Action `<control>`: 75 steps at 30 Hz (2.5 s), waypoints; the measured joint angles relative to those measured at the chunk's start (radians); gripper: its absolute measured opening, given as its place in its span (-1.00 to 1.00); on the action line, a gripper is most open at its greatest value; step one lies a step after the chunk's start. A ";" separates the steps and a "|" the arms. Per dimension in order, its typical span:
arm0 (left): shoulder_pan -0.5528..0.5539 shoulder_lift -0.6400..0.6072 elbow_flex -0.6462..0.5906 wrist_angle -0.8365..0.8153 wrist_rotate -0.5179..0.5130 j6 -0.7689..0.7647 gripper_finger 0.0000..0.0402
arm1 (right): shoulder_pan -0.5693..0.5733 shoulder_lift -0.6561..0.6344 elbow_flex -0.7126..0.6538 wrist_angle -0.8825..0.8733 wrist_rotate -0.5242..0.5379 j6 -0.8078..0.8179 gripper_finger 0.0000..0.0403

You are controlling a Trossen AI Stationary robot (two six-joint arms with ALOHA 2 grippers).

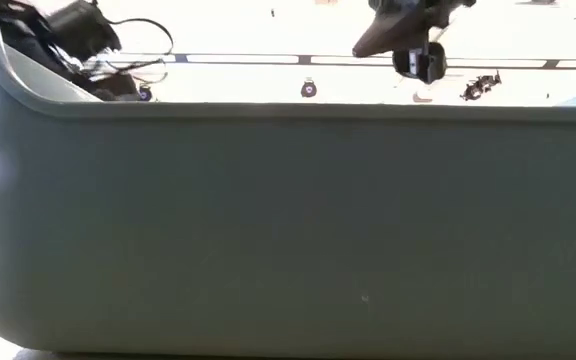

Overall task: Pick & Place Toothbrushes
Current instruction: Put the blue toothbrush into the blue bin

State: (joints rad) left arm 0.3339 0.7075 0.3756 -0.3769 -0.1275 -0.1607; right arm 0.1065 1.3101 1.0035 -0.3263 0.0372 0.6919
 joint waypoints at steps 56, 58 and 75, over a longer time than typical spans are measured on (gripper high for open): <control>0.222 0.534 0.281 -0.021 0.224 0.452 -0.23 | -0.200 -0.026 0.000 -0.097 -0.193 -0.198 -0.99; 0.222 0.552 0.281 -0.021 0.224 0.452 -0.23 | -0.200 -0.026 0.000 -0.096 -0.193 -0.199 -0.99; 0.222 0.649 0.279 0.040 0.225 0.524 -0.23 | -0.200 -0.026 0.000 -0.097 -0.167 -0.200 -0.99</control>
State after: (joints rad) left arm 0.5560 1.3568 0.6544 -0.3370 0.0971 0.3630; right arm -0.0937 1.2842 1.0034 -0.4229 -0.1295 0.4919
